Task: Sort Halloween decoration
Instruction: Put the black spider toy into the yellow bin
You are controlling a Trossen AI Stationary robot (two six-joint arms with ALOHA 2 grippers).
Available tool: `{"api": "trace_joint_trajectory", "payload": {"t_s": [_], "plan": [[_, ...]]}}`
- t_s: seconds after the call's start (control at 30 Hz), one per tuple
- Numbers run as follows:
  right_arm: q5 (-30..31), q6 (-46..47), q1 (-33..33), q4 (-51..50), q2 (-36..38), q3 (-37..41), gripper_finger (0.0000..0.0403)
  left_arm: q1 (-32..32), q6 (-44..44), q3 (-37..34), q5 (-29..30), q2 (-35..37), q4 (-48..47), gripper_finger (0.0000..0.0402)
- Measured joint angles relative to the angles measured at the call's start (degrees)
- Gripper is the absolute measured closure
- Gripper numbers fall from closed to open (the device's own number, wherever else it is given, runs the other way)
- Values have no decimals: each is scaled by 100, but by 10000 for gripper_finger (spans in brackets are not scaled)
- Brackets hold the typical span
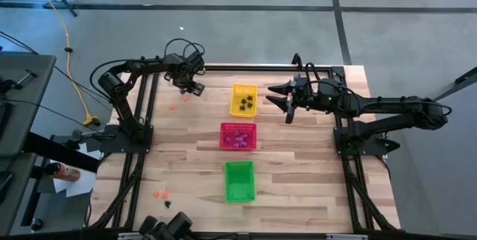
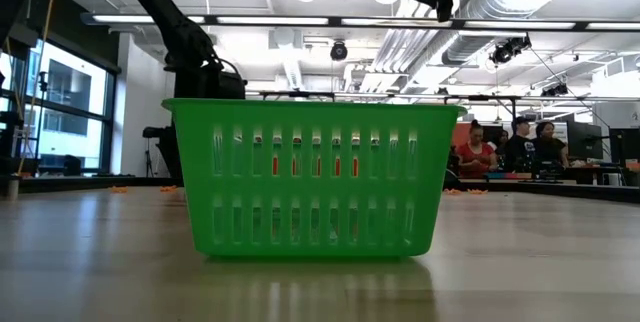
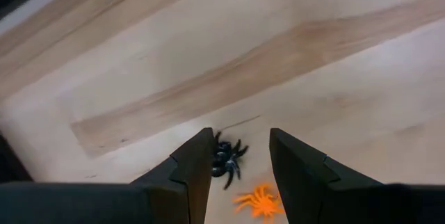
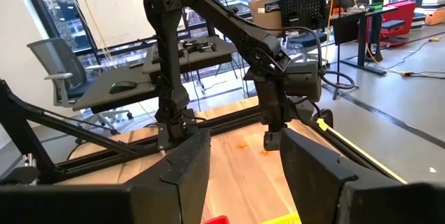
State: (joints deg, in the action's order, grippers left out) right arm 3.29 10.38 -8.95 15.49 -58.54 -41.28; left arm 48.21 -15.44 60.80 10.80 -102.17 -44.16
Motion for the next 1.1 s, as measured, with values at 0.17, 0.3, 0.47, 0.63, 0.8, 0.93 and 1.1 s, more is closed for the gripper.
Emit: {"api": "trace_joint_trajectory", "payload": {"t_s": [0.17, 0.3, 0.47, 0.63, 0.8, 0.93, 1.1], "plan": [[0, 7, -1, -2, 0, 0, 234, 0, -1, 0, 43, 0, 3, 273], [0, 7, 0, -2, 0, 0, 234, 0, -54, 0, -17, -2, 13, 273], [0, 7, -2, -2, 0, 0, 234, 12, -97, 0, -83, -4, 54, 273], [0, 7, 0, -2, 0, 0, 234, 15, -99, 0, -82, -4, 57, 273], [0, 8, -2, -2, 0, 0, 234, 18, -194, 0, -72, -4, 55, 273], [0, 10, 0, -2, 0, 0, 234, 44, -248, 0, 167, -4, 40, 273], [0, 10, 0, -2, 0, 0, 234, 171, -444, 0, -93, -7, 70, 273]]}}
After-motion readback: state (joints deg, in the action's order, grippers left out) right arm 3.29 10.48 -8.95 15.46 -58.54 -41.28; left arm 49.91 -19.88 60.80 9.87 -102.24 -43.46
